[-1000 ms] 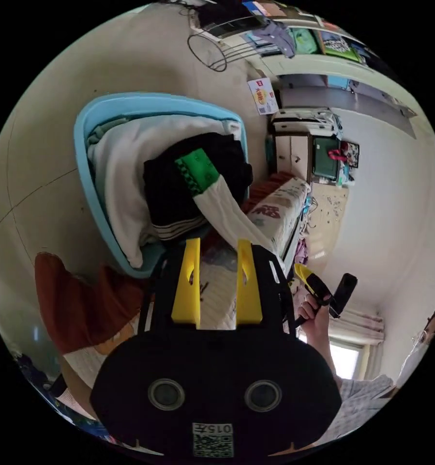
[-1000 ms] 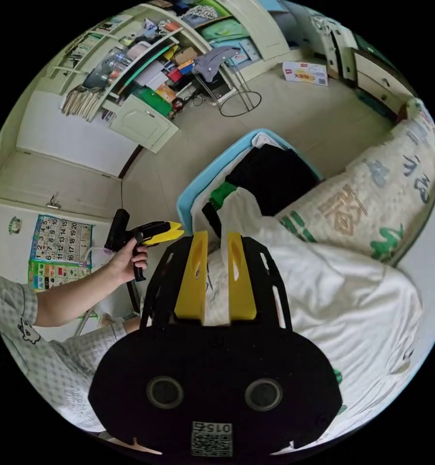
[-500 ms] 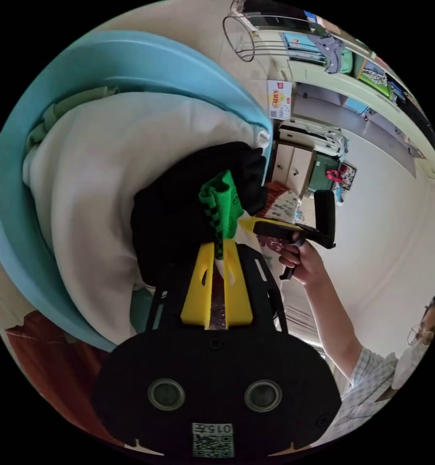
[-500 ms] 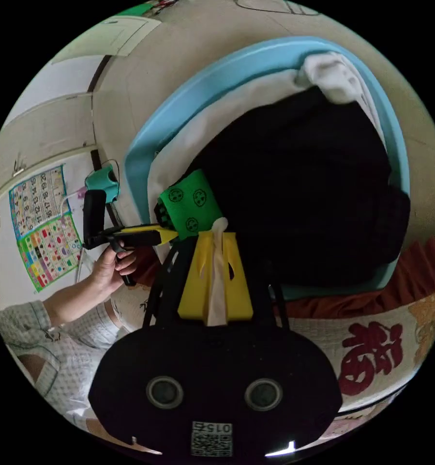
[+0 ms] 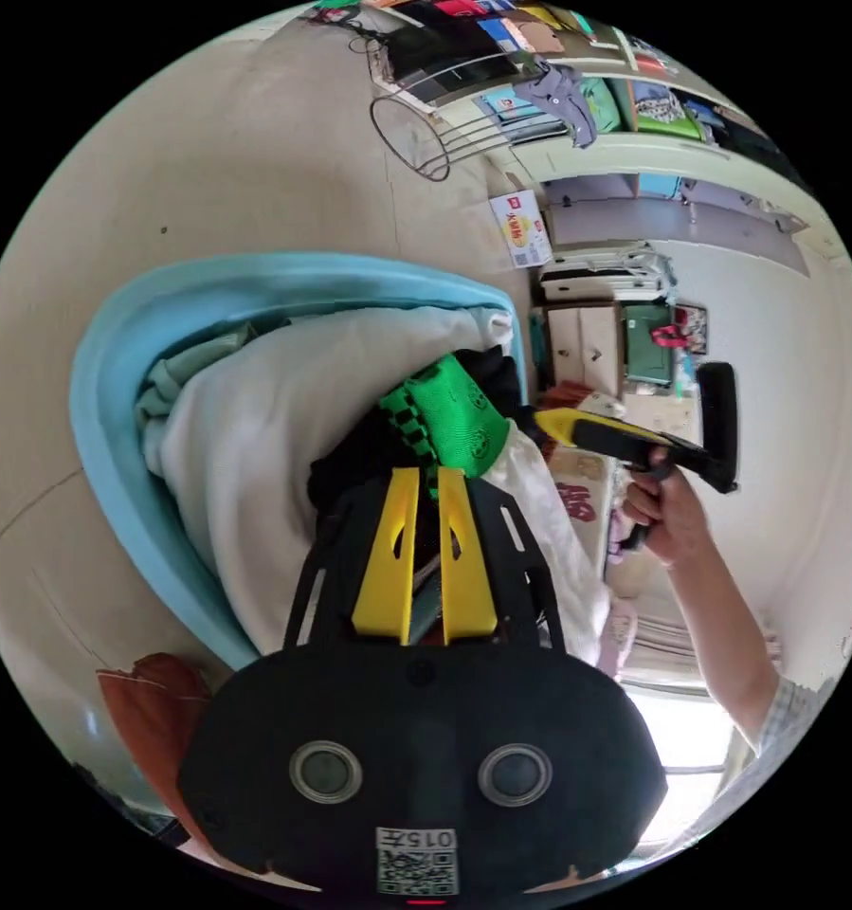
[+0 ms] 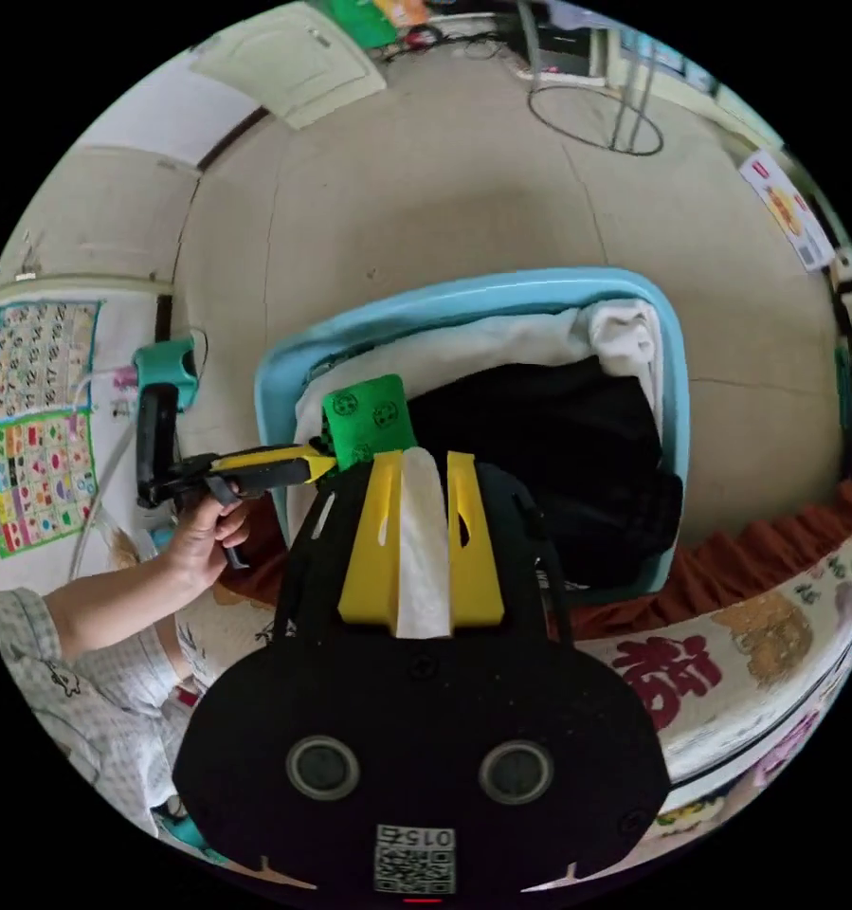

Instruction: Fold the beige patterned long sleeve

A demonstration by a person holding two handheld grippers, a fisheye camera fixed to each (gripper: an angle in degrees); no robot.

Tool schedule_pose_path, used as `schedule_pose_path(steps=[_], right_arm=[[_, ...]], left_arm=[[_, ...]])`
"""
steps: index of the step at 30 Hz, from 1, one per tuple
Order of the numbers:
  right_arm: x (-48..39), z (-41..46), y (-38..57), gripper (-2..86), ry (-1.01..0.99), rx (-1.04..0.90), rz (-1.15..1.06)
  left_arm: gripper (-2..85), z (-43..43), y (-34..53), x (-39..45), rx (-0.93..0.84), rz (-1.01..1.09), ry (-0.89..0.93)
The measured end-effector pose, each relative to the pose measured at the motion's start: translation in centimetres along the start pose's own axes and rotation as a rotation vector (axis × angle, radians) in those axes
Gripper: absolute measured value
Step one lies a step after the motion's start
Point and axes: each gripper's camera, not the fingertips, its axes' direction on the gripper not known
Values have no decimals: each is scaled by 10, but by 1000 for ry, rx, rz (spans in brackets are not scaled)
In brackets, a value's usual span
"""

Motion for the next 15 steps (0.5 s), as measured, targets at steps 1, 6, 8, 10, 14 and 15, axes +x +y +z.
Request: schedule_pose_path(steps=[1, 6, 8, 10, 14, 15], right_arm=[[1, -19, 16, 64, 1, 49, -8], [-24, -155, 214, 73, 55, 333, -7], [-42, -178, 297, 74, 48, 409, 30], [-69, -186, 412, 75, 61, 457, 109], [-96, -163, 589, 77, 69, 452, 369], [-104, -152, 647, 80, 53, 437, 468]], left_arm=[[26, -8, 5, 1, 2, 9, -37], [43, -61, 50, 21, 19, 136, 1], [55, -89, 91, 49, -12, 292, 45], [59, -102, 128, 71, -80, 407, 73], [71, -104, 211, 113, -314, 637, 98], [73, -102, 221, 118, -350, 660, 103]])
